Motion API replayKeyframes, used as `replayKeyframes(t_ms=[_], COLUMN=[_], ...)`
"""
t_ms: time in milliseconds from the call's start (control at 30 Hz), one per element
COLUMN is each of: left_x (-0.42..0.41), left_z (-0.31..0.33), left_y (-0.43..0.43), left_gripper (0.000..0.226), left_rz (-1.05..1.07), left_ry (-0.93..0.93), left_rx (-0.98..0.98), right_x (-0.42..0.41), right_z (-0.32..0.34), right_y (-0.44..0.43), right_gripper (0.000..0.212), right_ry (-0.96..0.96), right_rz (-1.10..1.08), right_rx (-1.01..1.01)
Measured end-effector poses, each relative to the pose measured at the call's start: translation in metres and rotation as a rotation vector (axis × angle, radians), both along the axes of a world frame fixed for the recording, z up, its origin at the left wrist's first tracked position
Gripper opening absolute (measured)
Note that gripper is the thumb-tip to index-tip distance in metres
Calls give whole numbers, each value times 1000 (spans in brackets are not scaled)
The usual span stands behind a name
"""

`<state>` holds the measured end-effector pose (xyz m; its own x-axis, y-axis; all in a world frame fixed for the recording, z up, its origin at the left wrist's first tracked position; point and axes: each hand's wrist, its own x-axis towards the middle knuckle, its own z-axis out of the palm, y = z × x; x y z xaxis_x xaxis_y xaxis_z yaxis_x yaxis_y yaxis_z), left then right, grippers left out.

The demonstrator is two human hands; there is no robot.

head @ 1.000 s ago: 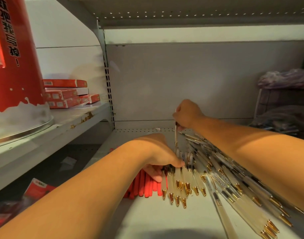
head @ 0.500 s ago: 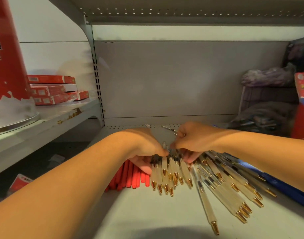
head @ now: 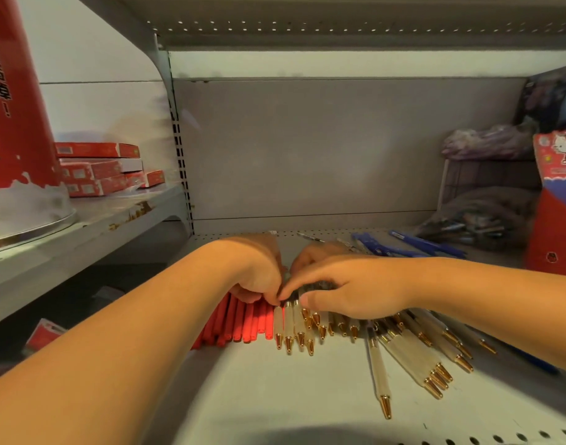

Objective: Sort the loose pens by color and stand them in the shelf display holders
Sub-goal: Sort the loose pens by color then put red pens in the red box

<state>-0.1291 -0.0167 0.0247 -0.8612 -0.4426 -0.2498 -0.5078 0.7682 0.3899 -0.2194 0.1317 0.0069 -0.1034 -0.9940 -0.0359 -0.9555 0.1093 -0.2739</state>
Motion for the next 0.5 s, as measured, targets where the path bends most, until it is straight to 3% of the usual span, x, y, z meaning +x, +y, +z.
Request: replayKeyframes(t_ms=[167,367,500], left_x=[0,-2,-4], left_z=[-4,-4,-6], left_y=[-1,3,5], left_gripper=[11,27,27], left_rz=[-7,4,29], left_ry=[-112,-97,-96], left_rx=[-44,-111,-134], right_x=[-3,-6,-12], right_z=[-6,-8,-9], right_y=[2,0,3], right_gripper=[24,17,26], right_ry=[-22,59,66], right_rz=[29,103,108], right_rx=[38,-57,-18])
